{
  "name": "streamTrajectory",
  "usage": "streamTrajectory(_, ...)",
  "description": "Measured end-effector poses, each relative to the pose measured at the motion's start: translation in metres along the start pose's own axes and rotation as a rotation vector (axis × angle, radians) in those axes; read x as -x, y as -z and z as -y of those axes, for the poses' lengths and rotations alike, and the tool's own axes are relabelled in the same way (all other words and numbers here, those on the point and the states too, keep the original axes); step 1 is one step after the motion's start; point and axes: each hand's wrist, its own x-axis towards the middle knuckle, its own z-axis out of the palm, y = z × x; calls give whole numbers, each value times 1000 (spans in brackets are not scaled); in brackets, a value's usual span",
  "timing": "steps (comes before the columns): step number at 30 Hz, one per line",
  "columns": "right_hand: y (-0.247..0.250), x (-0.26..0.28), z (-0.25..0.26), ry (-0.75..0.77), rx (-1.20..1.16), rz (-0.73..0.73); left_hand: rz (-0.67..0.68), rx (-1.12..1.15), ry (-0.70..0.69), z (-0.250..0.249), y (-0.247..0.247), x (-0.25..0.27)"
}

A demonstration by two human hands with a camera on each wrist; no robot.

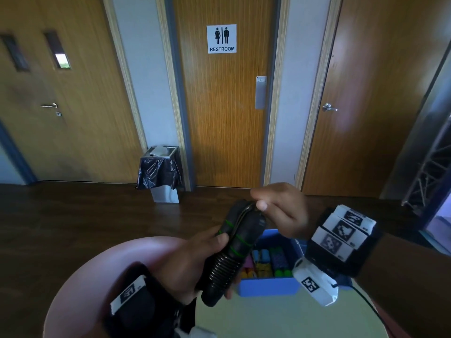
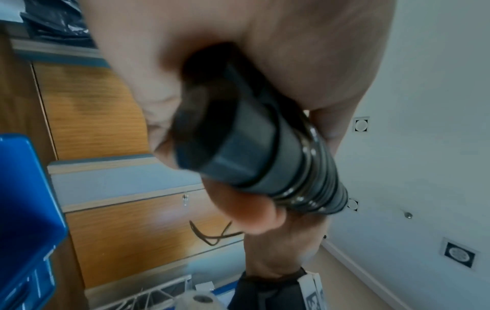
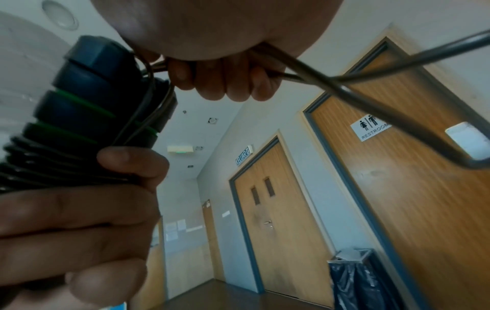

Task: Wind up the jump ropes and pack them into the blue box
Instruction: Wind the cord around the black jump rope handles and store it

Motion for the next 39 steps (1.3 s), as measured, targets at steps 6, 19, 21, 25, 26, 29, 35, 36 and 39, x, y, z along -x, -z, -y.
streamTrajectory(6,-5,-12,6,15,19,-53,27,98,-38,3,-1,1)
streamTrajectory(19,-64,5,-7,-370,-432,-344,-193,22,-23,-3,9,-21)
streamTrajectory(21,-73,6,-6,-474,-481,-378,-255,-10,-45,-4,13,-24)
streamTrajectory(25,-75,9,-8,-677,-383,-313,-394,-65,-109,-1,17,-30)
streamTrajectory(26,-74,10,-7,-728,-347,-279,-417,-64,-115,1,17,-31)
streamTrajectory(29,-71,7,0,-852,-297,-165,-449,-35,-71,8,16,-33)
streamTrajectory(35,-66,9,-6,-909,-470,-117,-371,33,39,6,22,-26)
streamTrajectory(36,-63,8,-9,-887,-487,-117,-356,29,60,5,24,-24)
streamTrajectory(39,-50,2,-8,-883,-528,-117,-321,1,107,1,27,-20)
